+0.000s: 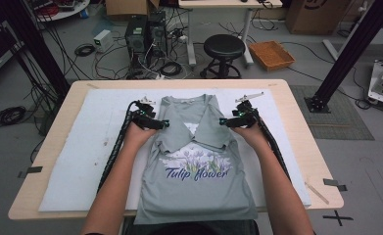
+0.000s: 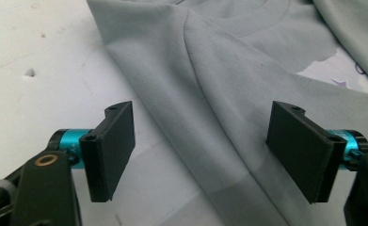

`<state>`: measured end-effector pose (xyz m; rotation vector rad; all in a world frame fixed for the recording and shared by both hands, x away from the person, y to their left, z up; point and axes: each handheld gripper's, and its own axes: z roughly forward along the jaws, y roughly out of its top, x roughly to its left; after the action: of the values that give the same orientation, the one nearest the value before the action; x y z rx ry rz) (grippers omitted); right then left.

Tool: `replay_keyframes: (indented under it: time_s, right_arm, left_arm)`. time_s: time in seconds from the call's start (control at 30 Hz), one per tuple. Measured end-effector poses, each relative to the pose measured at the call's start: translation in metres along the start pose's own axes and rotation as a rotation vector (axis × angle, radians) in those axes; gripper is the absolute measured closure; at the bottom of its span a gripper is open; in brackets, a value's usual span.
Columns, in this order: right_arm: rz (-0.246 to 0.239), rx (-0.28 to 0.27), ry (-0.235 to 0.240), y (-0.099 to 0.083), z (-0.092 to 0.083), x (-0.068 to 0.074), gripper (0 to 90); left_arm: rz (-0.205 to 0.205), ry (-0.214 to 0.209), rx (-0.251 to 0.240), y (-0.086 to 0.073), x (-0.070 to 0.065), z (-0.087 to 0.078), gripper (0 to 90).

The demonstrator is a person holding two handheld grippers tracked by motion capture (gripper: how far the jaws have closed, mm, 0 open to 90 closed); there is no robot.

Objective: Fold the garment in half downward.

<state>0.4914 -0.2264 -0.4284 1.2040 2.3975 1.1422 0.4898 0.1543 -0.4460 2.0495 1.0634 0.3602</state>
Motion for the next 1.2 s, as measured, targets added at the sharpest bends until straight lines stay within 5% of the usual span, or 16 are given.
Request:
replay_keyframes:
  time_s: [0.37,0.47,0.5,0.6,0.67,0.83,0.97,1.2]
  right_arm:
    - [0.011,0.066,-0.031,0.002,0.022,-0.003,42.4]
    - [-0.018,0.072,-0.057,0.002,0.022,0.0,56.9]
    - [-0.025,0.074,-0.023,0.003,0.021,0.0,67.3]
    - [-0.05,0.082,-0.023,0.003,0.023,0.005,73.2]
    - [-0.054,0.082,0.001,0.003,0.023,0.005,80.4]
    - [-0.074,0.085,0.015,0.004,0.022,0.003,83.9]
    - [-0.095,0.084,-0.034,0.008,0.02,0.002,84.8]
    - [-0.08,0.069,-0.054,0.014,0.019,-0.005,84.9]
  left_arm:
    - [0.011,0.025,-0.007,-0.003,0.005,0.001,43.3]
    - [0.013,0.011,-0.008,-0.002,0.004,0.0,49.6]
    - [0.007,0.003,-0.01,-0.002,0.003,0.0,55.0]
    - [0.005,-0.001,-0.005,-0.001,0.001,0.0,61.9]
    - [-0.005,-0.034,-0.013,-0.001,0.001,0.002,75.8]
    - [-0.005,-0.051,-0.023,-0.001,0.003,0.003,82.6]
    - [0.006,-0.043,-0.029,0.0,0.005,0.002,83.2]
    - [0.042,-0.033,-0.023,0.015,0.005,0.004,83.7]
